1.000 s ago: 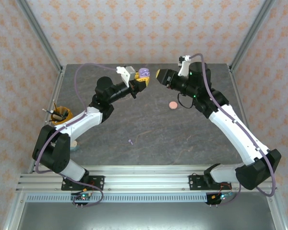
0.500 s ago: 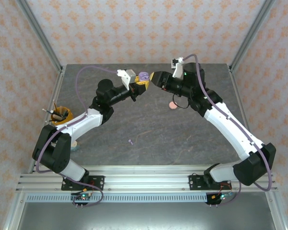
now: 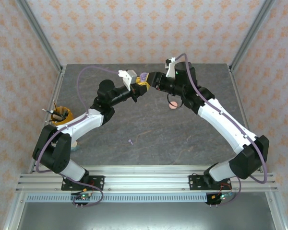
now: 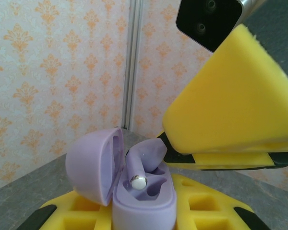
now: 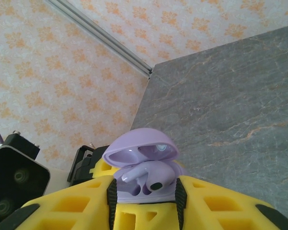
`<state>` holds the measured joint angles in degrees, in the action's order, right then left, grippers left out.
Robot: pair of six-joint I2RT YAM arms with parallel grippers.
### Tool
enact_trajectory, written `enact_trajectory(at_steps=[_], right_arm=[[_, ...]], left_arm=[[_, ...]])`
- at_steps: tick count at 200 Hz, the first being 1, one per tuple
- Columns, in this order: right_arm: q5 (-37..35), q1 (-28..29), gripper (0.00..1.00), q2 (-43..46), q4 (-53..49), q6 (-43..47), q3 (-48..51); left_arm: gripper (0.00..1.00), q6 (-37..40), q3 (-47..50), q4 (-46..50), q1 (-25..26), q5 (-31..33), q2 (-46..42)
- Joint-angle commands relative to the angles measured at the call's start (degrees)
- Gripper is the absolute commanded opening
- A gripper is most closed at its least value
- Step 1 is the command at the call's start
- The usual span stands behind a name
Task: Insert the wireless bluetooth earbuds into the charging case
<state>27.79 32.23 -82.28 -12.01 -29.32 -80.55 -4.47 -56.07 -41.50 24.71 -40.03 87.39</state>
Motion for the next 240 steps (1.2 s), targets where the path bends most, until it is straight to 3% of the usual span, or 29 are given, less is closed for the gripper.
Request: enact_trajectory(at_steps=[1, 82, 202, 240], right_arm=[[-1.53, 0.42, 0.38, -0.68, 0.56, 1.6, -2.28], [-3.83, 1.38, 0.34, -2.83, -1.89, 4.92, -4.26], [-5.82, 2.05, 0.15, -2.37, -4.64, 7.08, -6.27], [-6.93, 2.01, 0.14, -1.16, -5.28, 7.23, -6.52]], left_arm=[[0.0, -0.25, -0.4, -1.31, 0.35, -1.38, -1.26], [0.0, -0.09, -0.68, -0.64, 0.69, -1.98, -1.45], [0.0, 0.16, -0.83, 0.66, 0.69, -0.94, -0.93], [0.0, 0.16, -0.7, 0.97, 0.69, -0.57, -0.65]])
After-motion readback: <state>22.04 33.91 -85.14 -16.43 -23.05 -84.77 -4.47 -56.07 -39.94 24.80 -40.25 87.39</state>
